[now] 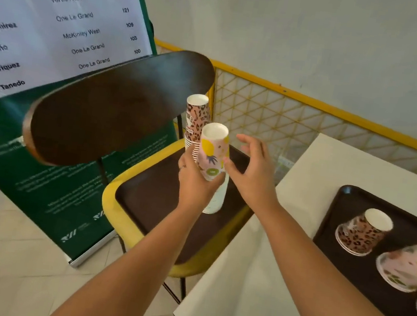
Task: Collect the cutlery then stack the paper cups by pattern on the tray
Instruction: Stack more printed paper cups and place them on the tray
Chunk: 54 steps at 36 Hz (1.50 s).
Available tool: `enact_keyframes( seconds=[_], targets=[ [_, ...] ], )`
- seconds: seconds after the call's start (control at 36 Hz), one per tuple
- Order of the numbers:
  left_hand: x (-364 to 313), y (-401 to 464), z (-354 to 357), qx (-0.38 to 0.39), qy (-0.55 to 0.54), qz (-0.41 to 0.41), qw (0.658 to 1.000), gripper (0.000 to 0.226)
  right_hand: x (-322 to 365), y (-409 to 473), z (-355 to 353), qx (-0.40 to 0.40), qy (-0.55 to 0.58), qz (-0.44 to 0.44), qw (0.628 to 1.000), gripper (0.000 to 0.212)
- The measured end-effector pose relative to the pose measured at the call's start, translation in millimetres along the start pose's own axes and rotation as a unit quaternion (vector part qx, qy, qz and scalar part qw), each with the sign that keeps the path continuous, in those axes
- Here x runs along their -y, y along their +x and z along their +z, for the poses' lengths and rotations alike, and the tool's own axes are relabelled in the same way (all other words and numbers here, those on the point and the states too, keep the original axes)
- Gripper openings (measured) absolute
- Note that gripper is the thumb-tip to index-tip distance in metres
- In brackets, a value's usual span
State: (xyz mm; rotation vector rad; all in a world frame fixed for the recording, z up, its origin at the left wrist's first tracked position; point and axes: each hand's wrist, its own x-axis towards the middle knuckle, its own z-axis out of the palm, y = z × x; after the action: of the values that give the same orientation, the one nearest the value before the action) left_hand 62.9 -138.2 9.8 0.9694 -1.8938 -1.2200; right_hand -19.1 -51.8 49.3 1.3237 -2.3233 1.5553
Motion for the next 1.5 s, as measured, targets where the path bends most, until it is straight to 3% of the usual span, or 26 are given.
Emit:
enact_keyframes(
  seconds=[0.22, 0.39, 0.72, 1.03, 1.19, 1.5],
  targets=[
    [28, 27, -4, 0.106, -0.064, 0.083, 0.989, 0.088, 0, 26, 43, 0.001, 0.016, 0.045, 0.999, 0.082],
    [44, 30, 2, 0.115, -0.042, 0.107, 0.987, 0.093, -6, 27, 57, -0.014, 0.004, 0.073, 0.997, 0.073],
    [95, 27, 23, 0.154, -0.050, 0.020, 0.987, 0.101, -13, 13, 50, -0.035, 0.021, 0.107, 0.993, 0.074],
    [110, 24, 29, 0.180, -0.026, -0.028, 0.983, 0.086, -9, -6, 36, -0.041, 0.072, 0.138, 0.987, 0.066],
    [86, 6, 38, 0.180, -0.044, -0.007, 0.983, 0.082, 1, -12, 1, -0.075, 0.086, 0.129, 0.985, 0.061],
    [39, -47, 106, 0.302, -0.050, -0.010, 0.952, 0.090, 1, -41, -99, -0.124, 0.025, 0.139, 0.982, 0.060]
  ],
)
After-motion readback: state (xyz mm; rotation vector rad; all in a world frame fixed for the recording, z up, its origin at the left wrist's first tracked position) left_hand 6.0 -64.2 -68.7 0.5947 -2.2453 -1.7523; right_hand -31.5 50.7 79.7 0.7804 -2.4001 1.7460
